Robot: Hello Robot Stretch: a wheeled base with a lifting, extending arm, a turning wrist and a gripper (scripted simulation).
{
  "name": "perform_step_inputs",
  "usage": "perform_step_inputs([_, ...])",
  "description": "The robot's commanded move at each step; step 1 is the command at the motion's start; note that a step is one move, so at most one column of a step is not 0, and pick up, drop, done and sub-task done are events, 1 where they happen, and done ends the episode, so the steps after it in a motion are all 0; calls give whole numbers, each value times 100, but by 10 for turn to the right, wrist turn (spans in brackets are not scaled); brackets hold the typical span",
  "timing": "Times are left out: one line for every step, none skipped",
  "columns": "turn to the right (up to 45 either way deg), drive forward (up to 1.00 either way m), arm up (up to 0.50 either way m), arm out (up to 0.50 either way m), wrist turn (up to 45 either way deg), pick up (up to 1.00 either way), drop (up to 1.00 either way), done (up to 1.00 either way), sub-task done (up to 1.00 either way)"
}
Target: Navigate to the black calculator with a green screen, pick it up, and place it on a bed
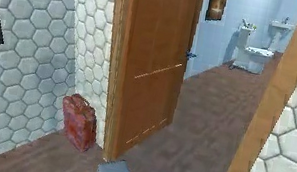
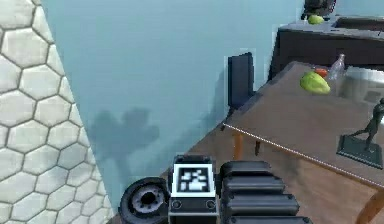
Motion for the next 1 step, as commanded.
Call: perform_step_inputs([30,0,0,0,0,0,0,0,0])
